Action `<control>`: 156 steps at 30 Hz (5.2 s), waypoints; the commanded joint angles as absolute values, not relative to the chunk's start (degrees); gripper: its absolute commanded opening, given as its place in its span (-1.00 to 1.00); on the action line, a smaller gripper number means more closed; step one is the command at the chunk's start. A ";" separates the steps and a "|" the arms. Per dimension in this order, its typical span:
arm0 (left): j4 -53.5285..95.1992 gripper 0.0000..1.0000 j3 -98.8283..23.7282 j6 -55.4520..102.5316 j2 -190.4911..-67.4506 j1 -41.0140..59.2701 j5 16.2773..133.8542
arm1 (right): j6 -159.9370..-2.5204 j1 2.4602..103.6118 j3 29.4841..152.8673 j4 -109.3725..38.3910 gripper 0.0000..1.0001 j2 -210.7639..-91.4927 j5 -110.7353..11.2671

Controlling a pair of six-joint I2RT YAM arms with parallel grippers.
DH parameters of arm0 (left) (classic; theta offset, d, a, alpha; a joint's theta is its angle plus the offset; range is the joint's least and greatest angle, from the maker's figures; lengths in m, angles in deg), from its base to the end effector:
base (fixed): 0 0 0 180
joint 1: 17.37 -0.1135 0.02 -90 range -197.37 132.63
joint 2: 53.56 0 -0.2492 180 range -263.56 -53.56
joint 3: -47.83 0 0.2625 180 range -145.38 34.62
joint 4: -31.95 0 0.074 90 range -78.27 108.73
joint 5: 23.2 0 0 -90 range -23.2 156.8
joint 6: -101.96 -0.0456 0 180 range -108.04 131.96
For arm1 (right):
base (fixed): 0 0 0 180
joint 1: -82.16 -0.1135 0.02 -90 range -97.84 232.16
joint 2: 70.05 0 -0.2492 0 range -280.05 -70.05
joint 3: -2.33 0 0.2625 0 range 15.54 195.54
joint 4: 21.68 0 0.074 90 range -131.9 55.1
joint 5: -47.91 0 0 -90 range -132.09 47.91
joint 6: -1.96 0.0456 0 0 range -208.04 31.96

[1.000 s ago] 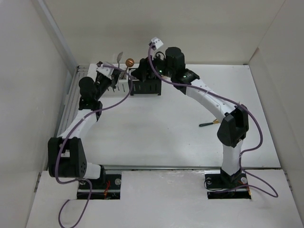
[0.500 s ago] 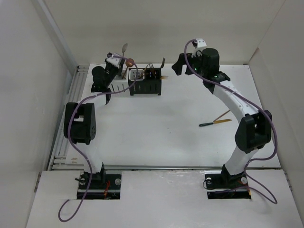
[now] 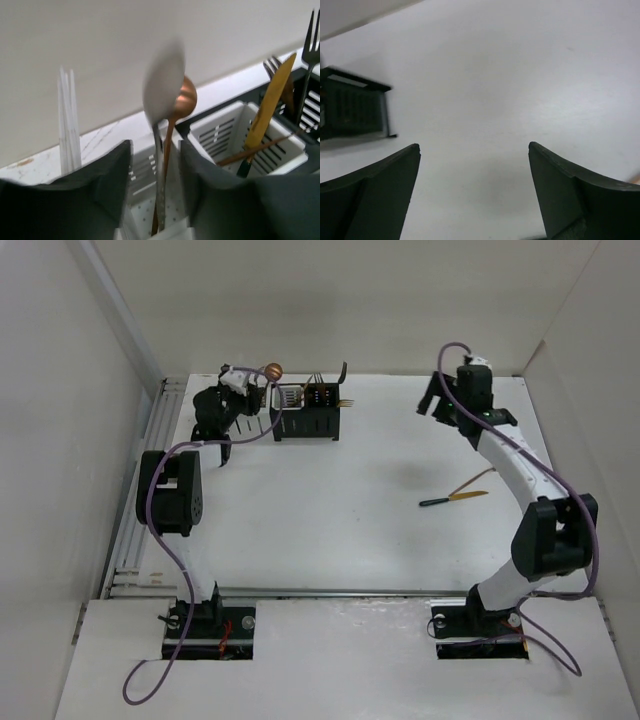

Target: Sort the eating utensils into containers

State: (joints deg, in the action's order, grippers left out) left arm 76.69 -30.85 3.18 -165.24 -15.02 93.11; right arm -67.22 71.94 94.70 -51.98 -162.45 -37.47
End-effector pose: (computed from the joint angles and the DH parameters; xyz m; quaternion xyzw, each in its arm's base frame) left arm 0.4435 -0.0384 0.2255 0.2353 0.5945 -0.1010 0.7622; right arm 0.3904 0.0667 0.3020 0.1000 0.8612 0.0993 0.4883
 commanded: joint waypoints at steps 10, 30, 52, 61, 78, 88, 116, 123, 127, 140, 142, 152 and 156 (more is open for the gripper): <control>76.65 0.42 -27.00 1.15 -156.67 -14.56 88.26 | -56.57 86.82 84.79 -63.46 0.61 -163.55 -25.14; 70.85 0.44 -24.61 0.71 -150.68 -13.50 85.26 | -63.43 93.85 92.61 -66.09 0.36 -180.87 -28.65; 71.73 0.47 -24.71 -2.19 -148.40 -12.45 82.89 | -71.43 97.10 93.24 -54.87 -1.00 -176.66 -46.47; 69.98 0.47 -24.18 -2.81 -146.73 -11.92 82.89 | -76.79 89.65 94.02 -43.71 -1.00 -167.80 -52.46; 64.35 0.49 -25.23 -5.79 -145.06 -11.92 78.85 | -74.78 62.84 124.69 -6.82 -1.00 -185.26 -56.16; 59.86 0.49 -27.08 -6.32 -145.06 -11.92 77.35 | -71.79 57.38 126.55 8.69 -1.00 -198.54 -56.16; 62.41 0.49 -23.22 -5.27 -141.89 -11.92 79.72 | -73.63 78.17 103.60 -59.98 1.00 -162.25 -47.42; 65.31 0.49 -21.54 -3.60 -140.75 -11.92 80.95 | -32.74 90.42 77.51 -72.89 1.00 -142.78 -38.15; 67.77 0.49 -20.32 -2.99 -140.75 -11.92 82.36 | -4.86 90.42 60.91 -70.14 1.00 -125.27 -31.12; 70.94 0.51 -15.03 -1.40 -138.20 -13.50 79.55 | 6.62 95.43 56.67 -76.29 0.85 -143.42 -33.05; 70.94 0.51 -15.57 -1.40 -138.91 -14.03 79.55 | 6.61 95.43 59.48 -79.45 0.61 -148.15 -31.99; 69.88 0.51 -18.64 -1.40 -141.19 -14.56 79.02 | 5.12 96.48 59.84 -80.69 0.04 -152.13 -31.99; 69.88 0.51 -19.17 -1.40 -141.72 -14.56 79.02 | 1.80 96.49 59.31 -79.64 -0.36 -152.75 -31.99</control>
